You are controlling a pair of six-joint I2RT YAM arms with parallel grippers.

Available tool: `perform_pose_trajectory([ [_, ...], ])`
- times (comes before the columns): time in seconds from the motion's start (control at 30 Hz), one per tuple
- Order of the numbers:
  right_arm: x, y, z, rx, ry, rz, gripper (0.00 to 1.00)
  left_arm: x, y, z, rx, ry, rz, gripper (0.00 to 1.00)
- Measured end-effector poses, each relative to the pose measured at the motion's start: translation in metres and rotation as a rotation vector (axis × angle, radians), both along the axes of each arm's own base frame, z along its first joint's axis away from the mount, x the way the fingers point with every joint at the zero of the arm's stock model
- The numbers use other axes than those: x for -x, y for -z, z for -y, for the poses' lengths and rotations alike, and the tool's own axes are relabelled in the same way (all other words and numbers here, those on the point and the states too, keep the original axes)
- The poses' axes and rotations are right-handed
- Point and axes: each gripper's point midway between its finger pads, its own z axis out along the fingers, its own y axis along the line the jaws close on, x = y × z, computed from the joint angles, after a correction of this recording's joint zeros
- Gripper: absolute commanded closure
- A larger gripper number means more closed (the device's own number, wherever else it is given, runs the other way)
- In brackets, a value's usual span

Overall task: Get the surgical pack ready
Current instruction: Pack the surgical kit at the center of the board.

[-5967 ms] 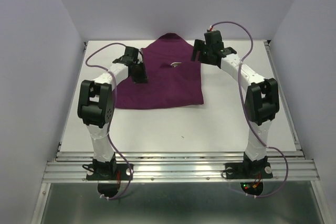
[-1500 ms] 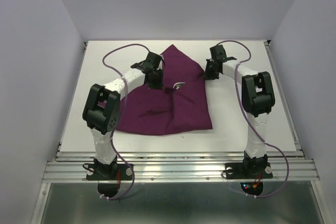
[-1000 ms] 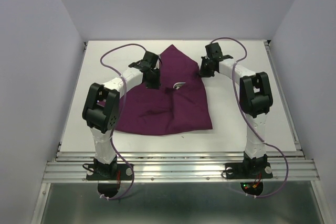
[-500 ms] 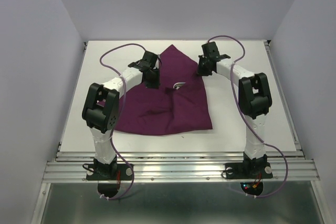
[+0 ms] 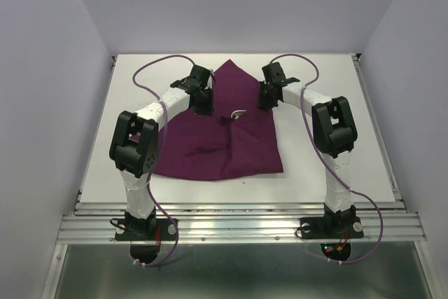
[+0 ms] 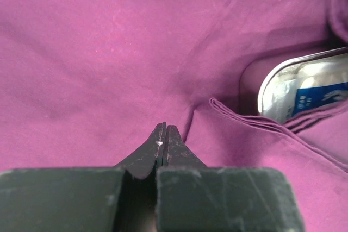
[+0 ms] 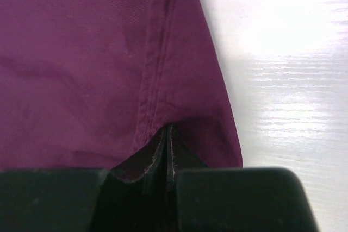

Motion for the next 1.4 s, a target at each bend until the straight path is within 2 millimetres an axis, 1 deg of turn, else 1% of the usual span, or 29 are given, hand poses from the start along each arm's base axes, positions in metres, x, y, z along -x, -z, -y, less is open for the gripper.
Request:
perform_pose_trajectory([
  [0.07,0.001,0.007,0.0,0.006,0.002,-0.012,0.92,-0.003,-0.005,0.001,0.003,0.002,0.01,1.0],
  [0.27,-0.003,0.008,0.001,0.016,0.012,-0.004,0.91,-0.021,-0.033,0.011,0.036,0.006,0.068,1.0],
  [0.37,-0.011,0.008,-0.001,0.026,0.012,-0.004,0.91,-0.025,-0.044,0.017,0.065,0.02,0.085,1.0],
  [0.47,-0.018,0.007,-0.002,0.03,0.01,-0.004,0.91,-0.027,-0.048,0.021,0.078,0.028,0.086,1.0],
  [0.57,-0.017,0.007,-0.002,0.031,0.01,-0.006,0.91,-0.034,-0.05,0.026,0.086,0.034,0.088,0.99],
  [0.7,-0.01,0.006,0.0,0.033,0.008,-0.011,0.91,-0.037,-0.051,0.028,0.09,0.04,0.086,0.98],
  [0.77,-0.003,0.005,0.003,0.036,0.008,-0.016,0.91,-0.039,-0.053,0.03,0.093,0.042,0.09,0.98],
  [0.87,0.005,-0.004,0.006,0.036,0.007,-0.015,0.9,-0.041,-0.055,0.031,0.096,0.044,0.093,0.98],
  [0.93,0.008,-0.018,0.007,0.026,0.006,0.007,0.9,-0.041,-0.055,0.031,0.098,0.045,0.093,0.98],
  [1.03,0.011,-0.038,0.007,0.009,0.004,0.044,0.84,-0.04,-0.054,0.032,0.098,0.046,0.088,0.98],
  [1.1,0.012,-0.053,0.006,-0.006,0.004,0.083,0.84,-0.04,-0.053,0.032,0.098,0.047,0.085,0.98],
  [1.17,0.02,-0.062,0.008,-0.018,0.003,0.104,0.83,-0.039,-0.053,0.032,0.098,0.047,0.084,0.98],
  [1.27,0.033,-0.063,0.01,-0.029,-0.002,0.104,0.83,-0.04,-0.053,0.032,0.099,0.047,0.085,0.98],
  [1.4,0.04,-0.053,0.007,-0.032,-0.014,0.086,0.83,-0.04,-0.053,0.032,0.102,0.049,0.085,0.98],
])
